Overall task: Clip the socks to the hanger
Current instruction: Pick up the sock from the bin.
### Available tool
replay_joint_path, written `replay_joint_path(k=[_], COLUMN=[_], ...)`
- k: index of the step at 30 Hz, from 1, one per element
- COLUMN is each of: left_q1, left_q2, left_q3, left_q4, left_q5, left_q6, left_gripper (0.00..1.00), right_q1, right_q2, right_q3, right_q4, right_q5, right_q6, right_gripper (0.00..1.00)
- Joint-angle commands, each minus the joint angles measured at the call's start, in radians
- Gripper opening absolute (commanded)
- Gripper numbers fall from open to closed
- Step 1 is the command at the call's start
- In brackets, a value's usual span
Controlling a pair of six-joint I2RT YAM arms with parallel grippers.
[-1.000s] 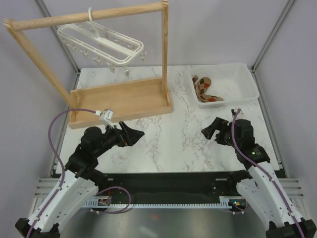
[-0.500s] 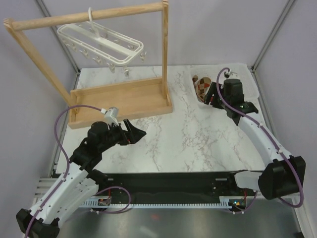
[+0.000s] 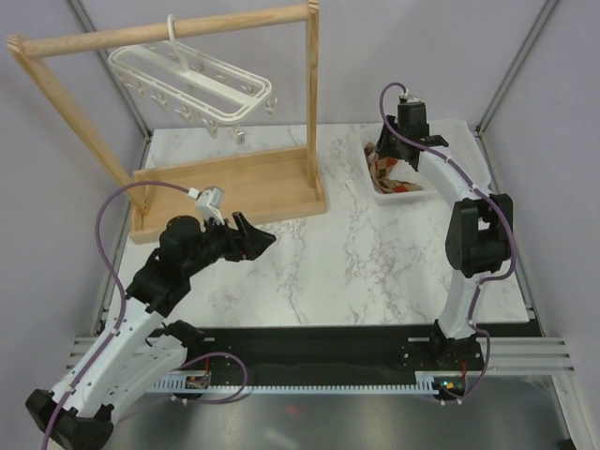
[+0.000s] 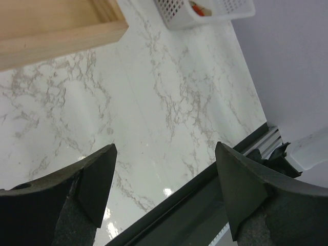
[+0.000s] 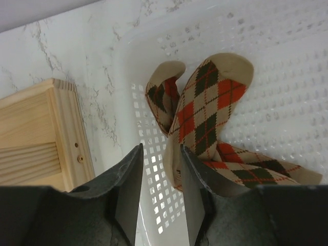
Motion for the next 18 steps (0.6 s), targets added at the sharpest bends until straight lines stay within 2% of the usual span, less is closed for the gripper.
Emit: replay_joint_path(k=[1,6,10,12,14,18], left_q1=[-0.002,0.0,0.0,-0.002,0.0,0.0], left_q2=[0.014,-0.012,-0.081,-0.091,-0.062,-0.009], left_q3=[0.149,0.313,0.359,0.41,0.491,0.608], left_q4=[0.03,0.026,0.006,-0.037,-0.071,-0.093], left_q5=[-0.034,-0.039,-0.057,-0.075,-0.123,-0.086], left_q6=[0.184,0.284,0.304,0.329,0.353,0.392], left_gripper=[0.83,0.72,0.75,0.77,0.78,0.75], right_q1=[-0.002,0.021,0.072,0.113,0.155,0.308], right_q2=[0.014,-0.097,-0.251,-0.355,-0.409,-0.489], right_q3=[0.067,-0.038,-0.137,-0.202,-0.252,-0.29], right_q4=[0.007,0.026,0.024,0.035,0.079,0.214], right_q5=[-0.093,-0.176,-0.226,-0.274,-0.422,-0.647], right_q6=[-0.022,-0.024,-0.064,-0.07,-0.067,-0.038], right_gripper=[0.46,0.56,0.62,0.62,0.6,0.54])
